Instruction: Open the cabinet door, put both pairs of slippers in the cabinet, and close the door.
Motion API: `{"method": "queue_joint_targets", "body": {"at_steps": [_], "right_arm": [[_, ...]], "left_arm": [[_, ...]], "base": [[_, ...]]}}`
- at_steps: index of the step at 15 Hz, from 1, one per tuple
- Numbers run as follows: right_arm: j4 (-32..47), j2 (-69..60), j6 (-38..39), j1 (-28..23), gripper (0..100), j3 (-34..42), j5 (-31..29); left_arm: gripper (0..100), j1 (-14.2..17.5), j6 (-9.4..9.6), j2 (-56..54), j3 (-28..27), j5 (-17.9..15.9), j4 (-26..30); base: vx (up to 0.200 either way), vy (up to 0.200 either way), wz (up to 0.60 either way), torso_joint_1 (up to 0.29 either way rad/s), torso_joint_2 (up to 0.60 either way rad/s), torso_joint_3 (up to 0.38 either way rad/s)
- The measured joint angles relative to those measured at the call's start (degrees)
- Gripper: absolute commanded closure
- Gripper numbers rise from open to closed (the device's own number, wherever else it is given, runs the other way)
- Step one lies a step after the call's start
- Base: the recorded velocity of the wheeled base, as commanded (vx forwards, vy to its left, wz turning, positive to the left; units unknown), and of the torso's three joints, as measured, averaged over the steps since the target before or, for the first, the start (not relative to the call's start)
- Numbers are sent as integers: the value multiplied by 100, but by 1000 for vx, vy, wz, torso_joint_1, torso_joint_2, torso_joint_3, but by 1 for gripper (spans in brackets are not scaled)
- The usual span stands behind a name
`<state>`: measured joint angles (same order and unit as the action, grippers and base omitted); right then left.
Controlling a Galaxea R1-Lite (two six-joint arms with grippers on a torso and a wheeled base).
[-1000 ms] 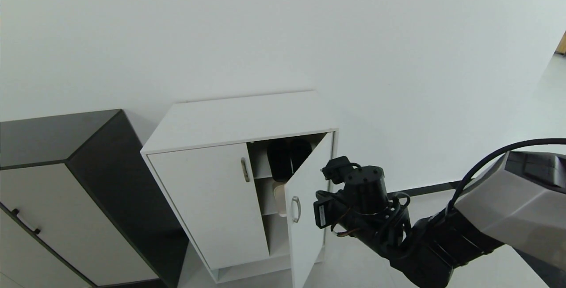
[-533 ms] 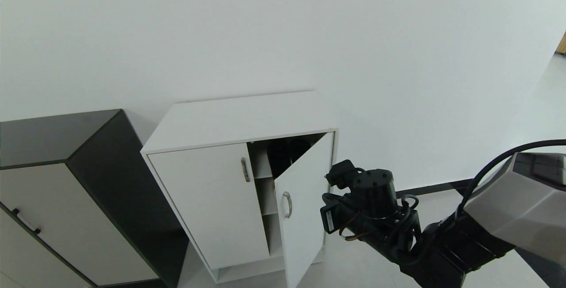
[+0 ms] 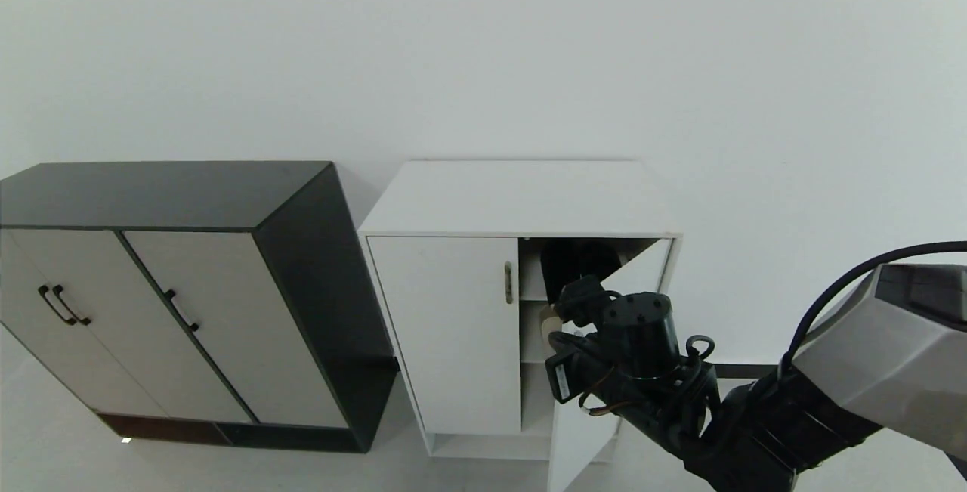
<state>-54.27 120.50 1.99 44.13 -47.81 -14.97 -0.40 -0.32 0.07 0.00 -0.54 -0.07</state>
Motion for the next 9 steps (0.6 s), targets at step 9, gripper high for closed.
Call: {"method": "queue_joint_targets", "body": {"at_steps": [9], "right_arm": [[497,-358,-592,-474,100,285,-205]], "left_arm": [[100,7,10,0,0,0,-2]], "base": [[111,0,0,0,1,2]]}}
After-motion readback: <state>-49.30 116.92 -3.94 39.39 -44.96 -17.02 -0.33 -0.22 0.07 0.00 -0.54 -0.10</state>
